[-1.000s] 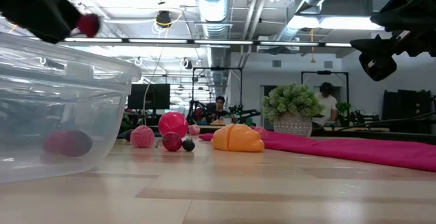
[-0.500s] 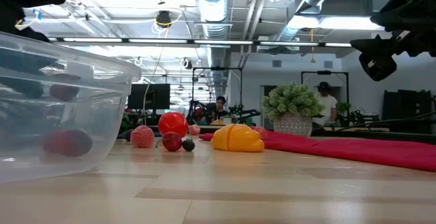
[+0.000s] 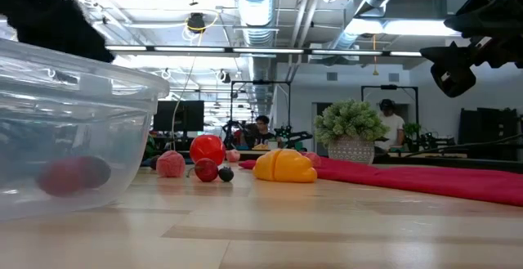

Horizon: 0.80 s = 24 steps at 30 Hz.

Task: Pick and placing Produce into tupperware
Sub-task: Put the strawberry into the transparent bin

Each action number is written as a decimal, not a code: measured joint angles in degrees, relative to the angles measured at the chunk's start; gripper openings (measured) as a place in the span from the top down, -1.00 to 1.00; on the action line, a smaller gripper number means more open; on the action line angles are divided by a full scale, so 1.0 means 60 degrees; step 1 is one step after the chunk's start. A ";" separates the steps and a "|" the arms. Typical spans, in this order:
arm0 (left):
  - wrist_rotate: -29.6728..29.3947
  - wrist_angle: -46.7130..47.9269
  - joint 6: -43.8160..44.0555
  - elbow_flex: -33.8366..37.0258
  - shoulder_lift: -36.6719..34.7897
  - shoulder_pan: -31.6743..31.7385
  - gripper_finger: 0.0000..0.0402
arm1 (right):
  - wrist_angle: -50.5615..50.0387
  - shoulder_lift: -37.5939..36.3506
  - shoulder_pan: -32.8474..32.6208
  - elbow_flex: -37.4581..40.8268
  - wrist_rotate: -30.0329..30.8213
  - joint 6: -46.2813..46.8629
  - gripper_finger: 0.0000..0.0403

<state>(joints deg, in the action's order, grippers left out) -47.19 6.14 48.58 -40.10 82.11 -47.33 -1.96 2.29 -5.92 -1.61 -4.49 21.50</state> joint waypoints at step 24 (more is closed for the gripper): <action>0.0882 0.7573 0.0228 -0.3681 -0.0504 -0.0841 0.29 | 0.0000 0.0003 0.0001 0.0000 0.0000 0.0000 -0.24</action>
<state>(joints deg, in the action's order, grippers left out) -41.89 51.58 49.95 -62.18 79.08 -52.38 -1.96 2.31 -5.91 -1.61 -4.49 21.50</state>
